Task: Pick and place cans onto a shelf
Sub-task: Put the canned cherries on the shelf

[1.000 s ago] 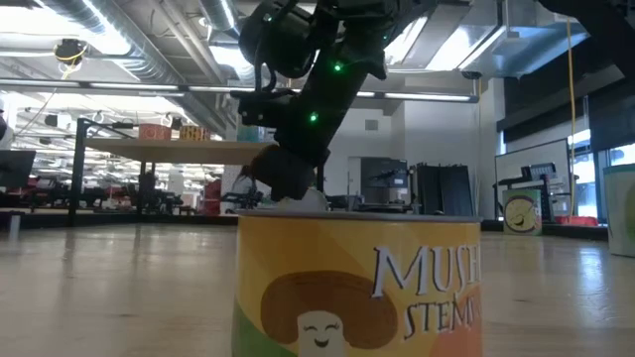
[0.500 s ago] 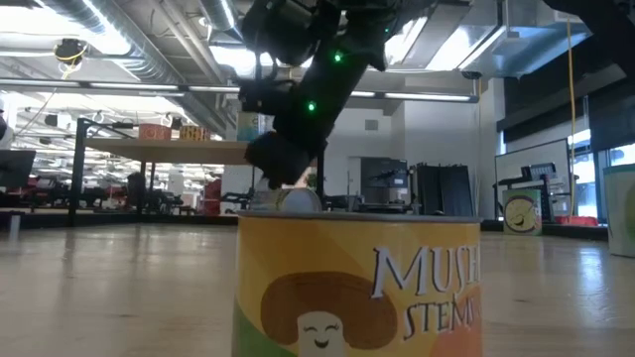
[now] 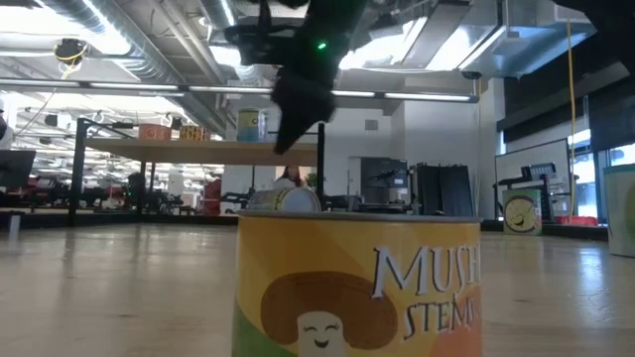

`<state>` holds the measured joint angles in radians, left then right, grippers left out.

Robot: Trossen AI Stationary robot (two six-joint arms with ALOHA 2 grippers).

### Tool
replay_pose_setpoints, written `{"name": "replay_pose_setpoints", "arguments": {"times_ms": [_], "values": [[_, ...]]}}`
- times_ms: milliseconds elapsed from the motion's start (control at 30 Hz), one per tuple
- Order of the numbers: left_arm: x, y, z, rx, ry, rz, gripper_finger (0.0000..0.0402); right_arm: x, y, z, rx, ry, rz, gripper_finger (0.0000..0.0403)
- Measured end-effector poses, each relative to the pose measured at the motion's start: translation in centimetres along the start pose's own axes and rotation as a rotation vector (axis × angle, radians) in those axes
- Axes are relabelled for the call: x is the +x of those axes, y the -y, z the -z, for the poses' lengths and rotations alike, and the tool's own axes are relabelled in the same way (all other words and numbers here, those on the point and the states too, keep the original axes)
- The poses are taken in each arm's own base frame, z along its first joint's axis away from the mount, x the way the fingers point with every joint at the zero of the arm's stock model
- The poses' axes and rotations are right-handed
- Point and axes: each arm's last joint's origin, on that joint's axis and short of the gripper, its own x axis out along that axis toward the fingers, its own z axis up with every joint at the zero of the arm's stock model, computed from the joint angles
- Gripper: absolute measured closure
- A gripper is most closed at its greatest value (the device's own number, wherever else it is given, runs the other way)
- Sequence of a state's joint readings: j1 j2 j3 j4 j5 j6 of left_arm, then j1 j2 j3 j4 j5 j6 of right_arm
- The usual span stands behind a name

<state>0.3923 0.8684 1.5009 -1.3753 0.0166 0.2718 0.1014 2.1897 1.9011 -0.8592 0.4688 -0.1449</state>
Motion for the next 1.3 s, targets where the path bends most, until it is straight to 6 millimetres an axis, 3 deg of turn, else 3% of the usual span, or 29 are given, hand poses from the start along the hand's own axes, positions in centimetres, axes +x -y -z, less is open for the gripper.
{"name": "replay_pose_setpoints", "arguments": {"times_ms": [133,367,533,1000,1300], "values": [[0.0,0.0,0.0,0.000,-0.002,0.001,0.0401,-0.6,-0.6,0.8,-0.083,-0.086,-0.004,0.0399],[0.0,0.0,0.0,0.000,-0.002,0.001,0.0401,0.5,-1.1,2.3,-0.129,-0.177,0.001,0.0394],[0.0,0.0,0.0,-0.001,-0.002,0.001,0.0401,1.4,-0.6,2.8,-0.185,-0.196,-0.009,0.0368],[0.0,0.0,0.0,-0.007,-0.001,0.000,0.0401,2.3,0.9,3.2,-0.121,-0.203,-0.091,0.0292],[0.0,0.0,0.0,-0.006,-0.001,0.000,0.0401,2.7,1.9,3.3,-0.127,-0.216,-0.002,0.0287]]}}
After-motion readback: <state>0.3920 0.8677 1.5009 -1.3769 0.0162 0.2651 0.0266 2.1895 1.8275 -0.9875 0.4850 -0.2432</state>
